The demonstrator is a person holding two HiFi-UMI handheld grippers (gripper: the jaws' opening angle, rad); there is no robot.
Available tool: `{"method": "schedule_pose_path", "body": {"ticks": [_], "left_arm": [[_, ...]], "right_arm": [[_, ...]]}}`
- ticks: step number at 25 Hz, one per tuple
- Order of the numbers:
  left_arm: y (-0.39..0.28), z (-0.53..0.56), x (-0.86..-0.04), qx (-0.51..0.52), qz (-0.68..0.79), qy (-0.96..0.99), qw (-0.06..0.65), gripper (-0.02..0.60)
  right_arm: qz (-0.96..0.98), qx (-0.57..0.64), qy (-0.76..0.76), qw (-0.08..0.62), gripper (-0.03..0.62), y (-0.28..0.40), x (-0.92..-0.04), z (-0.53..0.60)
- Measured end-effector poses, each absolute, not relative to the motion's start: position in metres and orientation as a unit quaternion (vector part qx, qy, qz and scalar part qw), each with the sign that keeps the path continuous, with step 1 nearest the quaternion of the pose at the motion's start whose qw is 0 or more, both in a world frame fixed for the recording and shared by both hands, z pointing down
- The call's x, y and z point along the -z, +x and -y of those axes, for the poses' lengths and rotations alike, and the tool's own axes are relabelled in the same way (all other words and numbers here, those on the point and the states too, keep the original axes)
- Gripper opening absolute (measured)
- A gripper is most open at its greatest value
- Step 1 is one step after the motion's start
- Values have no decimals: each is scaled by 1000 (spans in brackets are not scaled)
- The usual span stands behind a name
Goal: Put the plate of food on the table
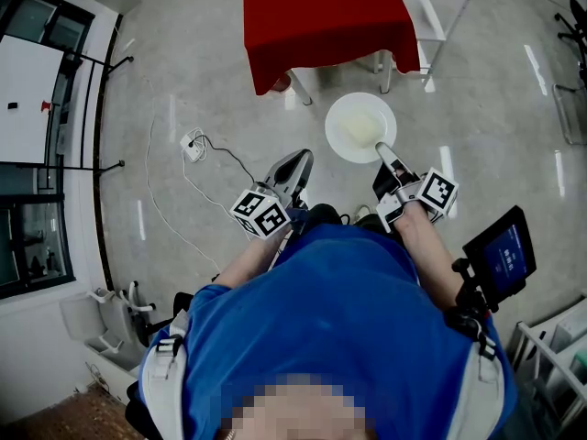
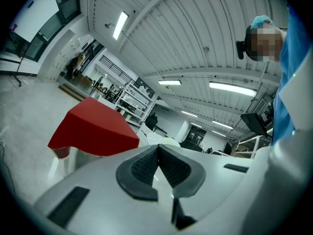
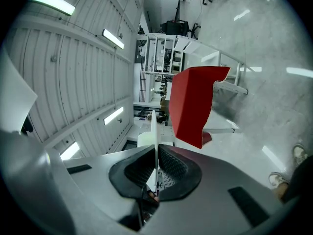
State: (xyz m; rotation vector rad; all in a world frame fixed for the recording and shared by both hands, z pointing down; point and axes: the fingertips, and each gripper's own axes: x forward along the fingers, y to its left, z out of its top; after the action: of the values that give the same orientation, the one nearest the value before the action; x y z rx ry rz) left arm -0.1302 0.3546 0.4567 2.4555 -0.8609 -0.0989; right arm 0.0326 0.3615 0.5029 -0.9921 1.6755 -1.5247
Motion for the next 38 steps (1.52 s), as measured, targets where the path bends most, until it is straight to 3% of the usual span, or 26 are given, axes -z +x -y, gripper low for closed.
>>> {"method": "schedule_pose_path", "body": {"ticks": [22, 38], "left_arm": [[-133, -299, -431, 53, 295, 913, 278, 6], [-161, -113, -446, 55, 268, 923, 271, 6]], "right_arm": [[-632, 571, -407, 331, 12, 28, -478, -327], [-629, 557, -426, 336, 12, 2, -493, -143]]}}
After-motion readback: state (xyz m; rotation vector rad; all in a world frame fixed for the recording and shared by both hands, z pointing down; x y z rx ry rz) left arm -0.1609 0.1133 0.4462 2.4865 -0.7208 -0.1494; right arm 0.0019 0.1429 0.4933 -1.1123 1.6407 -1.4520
